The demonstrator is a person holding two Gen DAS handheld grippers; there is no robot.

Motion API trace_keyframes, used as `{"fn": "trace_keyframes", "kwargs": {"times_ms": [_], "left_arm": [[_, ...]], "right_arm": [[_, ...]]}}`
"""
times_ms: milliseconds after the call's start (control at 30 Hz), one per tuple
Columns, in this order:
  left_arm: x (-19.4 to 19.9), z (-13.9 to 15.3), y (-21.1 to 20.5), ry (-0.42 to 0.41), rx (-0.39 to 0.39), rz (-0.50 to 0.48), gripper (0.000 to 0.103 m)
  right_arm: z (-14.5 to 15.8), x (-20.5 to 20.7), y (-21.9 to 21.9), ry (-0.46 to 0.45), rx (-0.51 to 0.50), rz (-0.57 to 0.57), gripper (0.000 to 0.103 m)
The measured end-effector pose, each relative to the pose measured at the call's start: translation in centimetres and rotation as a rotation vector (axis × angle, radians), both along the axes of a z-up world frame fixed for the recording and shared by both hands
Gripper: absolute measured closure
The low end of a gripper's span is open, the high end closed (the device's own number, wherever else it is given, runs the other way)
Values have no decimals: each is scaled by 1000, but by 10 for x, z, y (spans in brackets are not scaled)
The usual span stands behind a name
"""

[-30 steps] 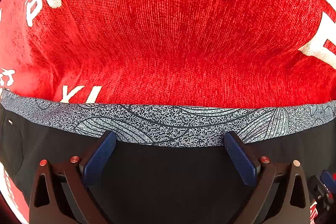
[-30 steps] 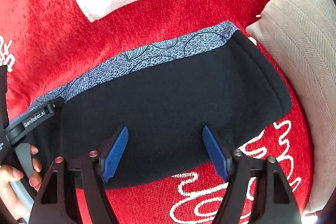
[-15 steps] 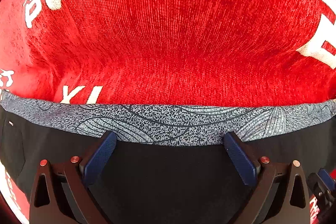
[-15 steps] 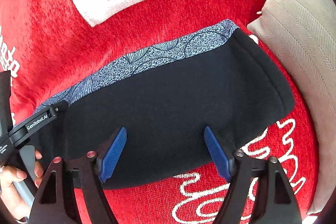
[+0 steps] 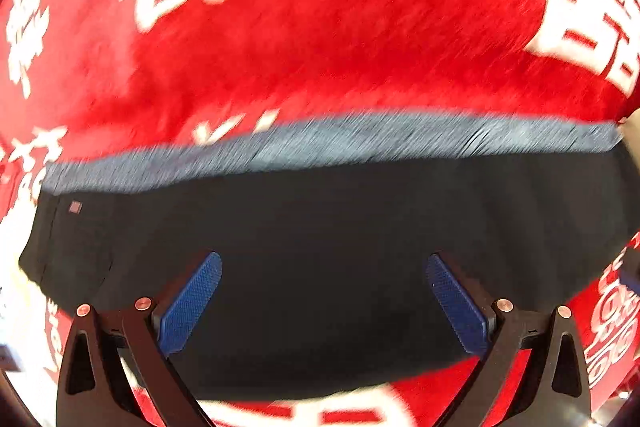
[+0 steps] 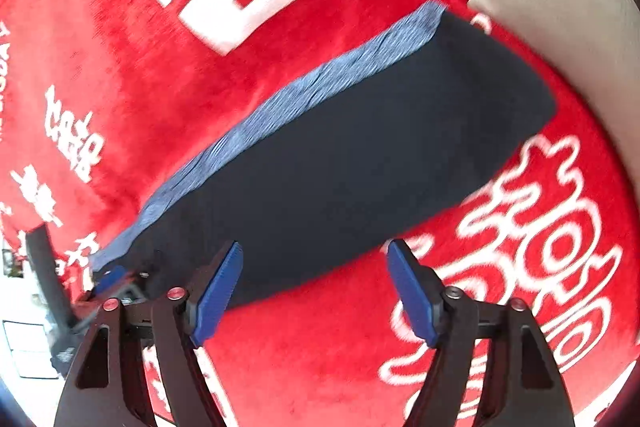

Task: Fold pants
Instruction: 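Grasp the folded trouser end with the right tool and fold it again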

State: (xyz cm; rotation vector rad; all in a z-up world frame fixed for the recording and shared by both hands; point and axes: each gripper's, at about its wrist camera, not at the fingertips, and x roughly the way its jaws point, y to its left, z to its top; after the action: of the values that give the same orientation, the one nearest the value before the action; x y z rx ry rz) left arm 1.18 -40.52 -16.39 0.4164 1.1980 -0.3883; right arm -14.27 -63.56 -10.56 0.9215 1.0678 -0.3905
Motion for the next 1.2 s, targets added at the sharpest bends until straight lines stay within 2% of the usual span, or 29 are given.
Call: {"fn": "trace_keyframes", "kwargs": {"times_ms": [33, 67, 100, 133, 300, 467, 600, 700, 833, 1000, 1200], "left_arm": [[-3, -12, 8, 25, 41, 4, 0], [-5, -23, 15, 52, 48, 7, 0], [-6, -23, 26, 45, -28, 39, 0], [-5, -25, 31, 65, -53, 68, 0], [-3, -20, 18, 54, 15, 38, 0], [-11, -6, -2, 76, -26, 2, 0], [-19, -4, -32, 59, -46, -46, 0], [-23, -17, -52, 58, -5, -66, 0], [-19, -27, -48, 87, -27, -10, 0], [-22, -29, -49, 68, -21, -22, 0], [-26, -26, -52, 61, -19, -38, 0]], "right_arm": [[-2, -2, 6, -8, 20, 2, 27], [-5, -4, 10, -13, 35, -2, 27], [-10, -4, 14, -12, 54, -10, 27], [-15, -6, 17, -11, 75, -19, 27], [-30, -24, 24, -26, 164, -85, 27], [-38, -39, 21, -69, 224, -125, 27], [-43, -53, 7, -143, 281, -211, 27], [-46, -63, -10, -202, 317, -314, 27], [-56, -71, -28, -270, 366, -432, 27], [-73, -74, -37, -355, 420, -535, 27], [-76, -66, -51, -455, 427, -569, 27]]}}
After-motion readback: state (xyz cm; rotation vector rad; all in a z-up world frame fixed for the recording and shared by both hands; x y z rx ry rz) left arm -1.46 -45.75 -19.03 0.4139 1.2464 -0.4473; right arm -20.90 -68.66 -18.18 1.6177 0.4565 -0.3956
